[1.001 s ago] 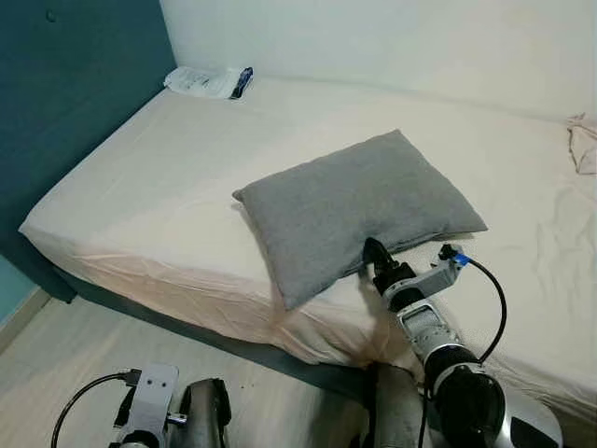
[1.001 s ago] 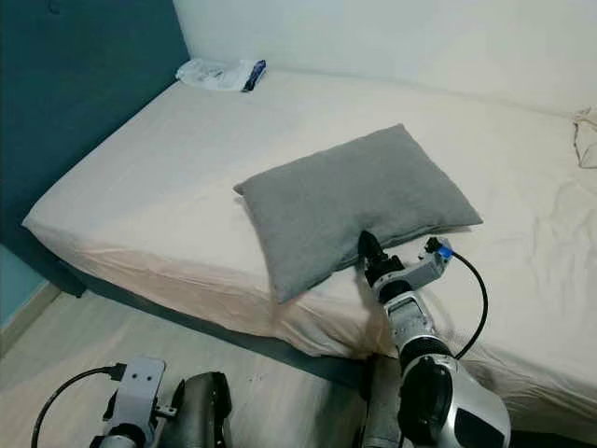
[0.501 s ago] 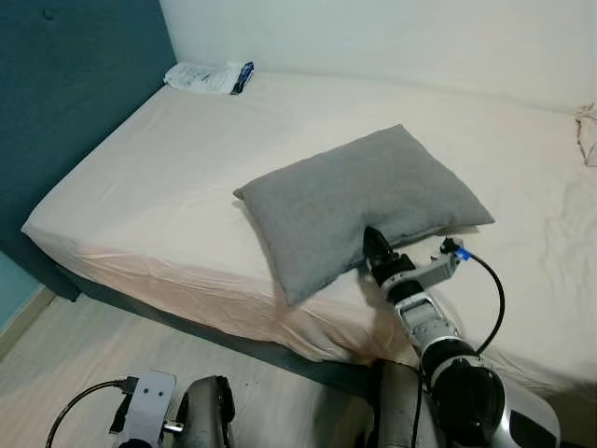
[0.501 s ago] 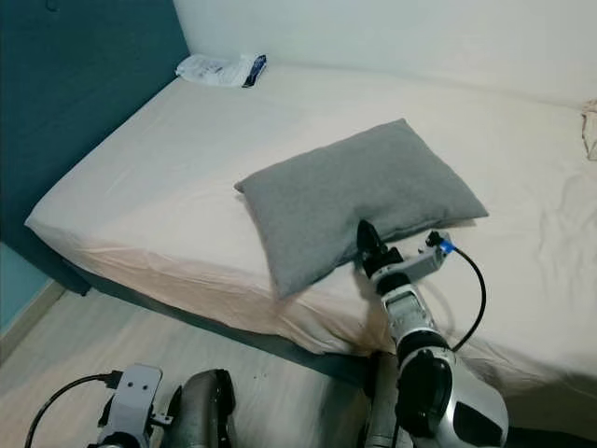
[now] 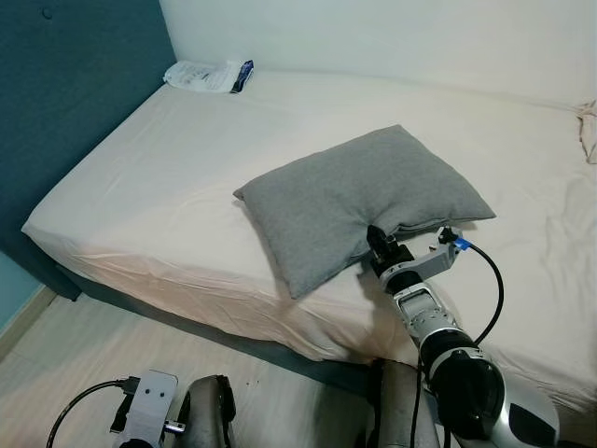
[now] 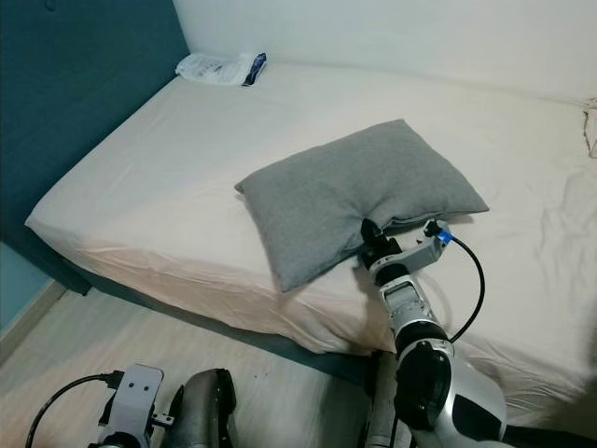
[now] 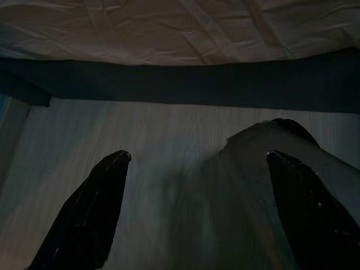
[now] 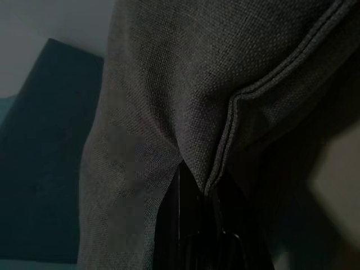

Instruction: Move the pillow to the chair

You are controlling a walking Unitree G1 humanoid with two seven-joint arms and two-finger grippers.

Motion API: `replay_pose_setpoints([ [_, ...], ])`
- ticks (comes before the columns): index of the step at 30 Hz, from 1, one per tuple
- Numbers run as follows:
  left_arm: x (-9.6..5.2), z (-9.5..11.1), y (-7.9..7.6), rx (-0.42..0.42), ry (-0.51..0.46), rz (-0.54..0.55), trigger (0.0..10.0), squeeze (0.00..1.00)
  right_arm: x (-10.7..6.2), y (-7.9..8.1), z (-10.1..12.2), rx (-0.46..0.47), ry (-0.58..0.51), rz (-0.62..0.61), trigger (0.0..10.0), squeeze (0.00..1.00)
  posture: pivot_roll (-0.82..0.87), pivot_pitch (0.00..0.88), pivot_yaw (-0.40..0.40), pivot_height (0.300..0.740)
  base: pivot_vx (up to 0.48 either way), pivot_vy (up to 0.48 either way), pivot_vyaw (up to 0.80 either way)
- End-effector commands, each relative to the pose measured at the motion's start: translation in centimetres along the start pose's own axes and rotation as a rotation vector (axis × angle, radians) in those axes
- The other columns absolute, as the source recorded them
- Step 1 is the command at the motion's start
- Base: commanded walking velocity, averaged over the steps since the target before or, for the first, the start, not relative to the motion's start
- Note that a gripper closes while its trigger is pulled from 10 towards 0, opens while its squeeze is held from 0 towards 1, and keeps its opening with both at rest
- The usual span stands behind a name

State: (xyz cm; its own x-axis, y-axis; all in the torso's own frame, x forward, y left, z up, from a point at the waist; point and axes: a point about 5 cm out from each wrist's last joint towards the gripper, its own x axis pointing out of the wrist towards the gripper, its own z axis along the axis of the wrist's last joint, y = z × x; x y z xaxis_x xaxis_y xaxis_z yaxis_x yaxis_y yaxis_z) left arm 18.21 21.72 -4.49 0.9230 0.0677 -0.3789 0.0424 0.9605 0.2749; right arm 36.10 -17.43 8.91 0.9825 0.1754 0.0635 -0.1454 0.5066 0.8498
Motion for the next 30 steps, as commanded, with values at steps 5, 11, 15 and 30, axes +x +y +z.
replay_pose_setpoints([
  [5,0.4,0.1,0.0,0.021,0.017,-0.015,10.0,0.00,0.8,2.2,-1.2,0.021,0.057,0.196,0.0,0.00,0.11,0.159,0.022,0.526,0.000,0.000,0.00],
  [11,1.3,1.1,-0.1,0.005,-0.008,-0.005,10.0,0.00,1.3,3.9,-1.7,0.032,0.080,0.339,0.0,0.00,0.10,0.141,0.012,0.526,0.000,0.000,0.00],
  [15,2.2,2.1,-0.3,-0.015,-0.029,0.003,10.0,0.00,1.8,5.5,-2.3,0.003,0.125,0.445,0.0,0.00,0.08,0.118,0.000,0.526,0.000,0.000,0.00],
  [30,4.1,4.4,-2.4,-0.100,-0.051,-0.014,10.0,0.00,0.5,6.1,-6.7,-0.036,0.330,0.559,0.0,0.00,0.03,0.073,-0.038,0.575,0.000,0.000,0.00],
])
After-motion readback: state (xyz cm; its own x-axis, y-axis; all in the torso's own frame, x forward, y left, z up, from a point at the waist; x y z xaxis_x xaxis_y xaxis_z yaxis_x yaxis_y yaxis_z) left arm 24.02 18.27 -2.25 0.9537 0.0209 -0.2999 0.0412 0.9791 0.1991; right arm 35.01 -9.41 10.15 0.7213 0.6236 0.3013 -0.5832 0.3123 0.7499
